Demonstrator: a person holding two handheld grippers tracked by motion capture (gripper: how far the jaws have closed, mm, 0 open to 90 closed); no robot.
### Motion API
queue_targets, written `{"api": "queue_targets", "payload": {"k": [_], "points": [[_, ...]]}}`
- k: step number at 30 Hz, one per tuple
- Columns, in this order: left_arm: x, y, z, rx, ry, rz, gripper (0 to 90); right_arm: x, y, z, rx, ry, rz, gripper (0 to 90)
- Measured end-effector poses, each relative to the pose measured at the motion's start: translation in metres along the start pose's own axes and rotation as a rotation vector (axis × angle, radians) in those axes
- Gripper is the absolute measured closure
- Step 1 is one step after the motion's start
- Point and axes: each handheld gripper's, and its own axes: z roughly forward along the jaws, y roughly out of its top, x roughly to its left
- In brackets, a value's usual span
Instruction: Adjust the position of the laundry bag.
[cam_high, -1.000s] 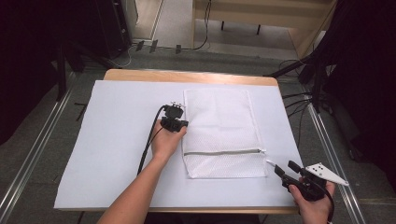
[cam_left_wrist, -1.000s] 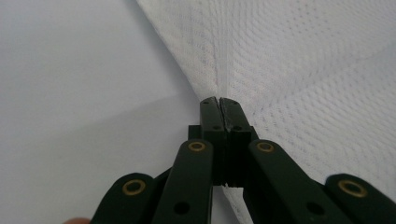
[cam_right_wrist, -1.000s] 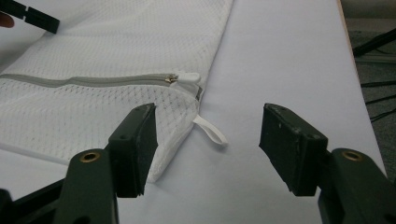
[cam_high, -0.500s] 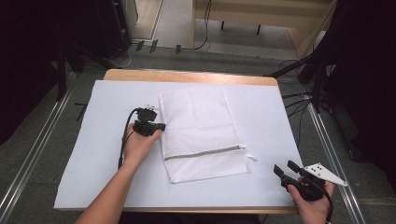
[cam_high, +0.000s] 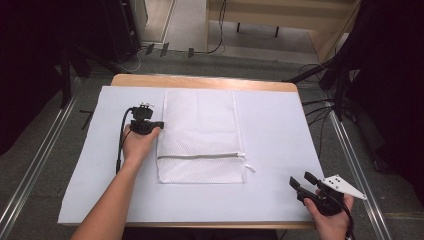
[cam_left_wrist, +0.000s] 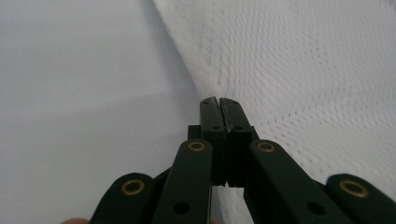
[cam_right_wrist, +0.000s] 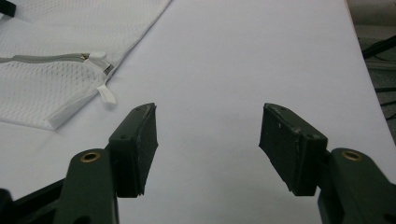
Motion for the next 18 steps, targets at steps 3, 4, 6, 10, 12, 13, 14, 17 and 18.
{"api": "queue_targets", "payload": {"k": [3, 4, 6, 10, 12, 13, 14, 17, 18], "points": [[0.0, -0.002, -0.001, -0.039, 0.007, -0.005, 78.3, 0.002, 0.0, 0.002, -0.008, 0.006, -0.002, 37.8], [-0.002, -0.003, -0.005, -0.069, -0.003, -0.007, 72.8, 0.004, 0.001, 0.003, -0.011, 0.017, 0.007, 38.3], [-0.006, -0.004, -0.01, -0.092, 0.022, 0.004, 58.1, 0.007, 0.003, 0.005, -0.01, 0.05, 0.023, 38.4], [-0.015, -0.008, -0.02, -0.123, 0.031, 0.032, 41.3, 0.015, 0.004, 0.011, -0.008, 0.072, 0.017, 35.9], [-0.024, -0.017, -0.031, -0.158, 0.015, 0.045, 39.5, 0.025, 0.006, 0.019, 0.005, 0.067, 0.023, 34.7], [-0.027, -0.02, -0.034, -0.168, 0.008, 0.053, 38.4, 0.029, 0.007, 0.022, 0.009, 0.08, 0.033, 36.4], [-0.03, -0.023, -0.038, -0.173, -0.002, 0.065, 37.9, 0.032, 0.009, 0.025, 0.019, 0.102, 0.036, 37.0], [-0.038, -0.036, -0.046, -0.198, -0.033, 0.072, 37.2, 0.043, 0.013, 0.034, 0.03, 0.089, 0.016, 37.9], [-0.038, -0.036, -0.046, -0.198, -0.033, 0.072, 36.8, 0.043, 0.013, 0.034, 0.03, 0.089, 0.016, 37.9]]}}
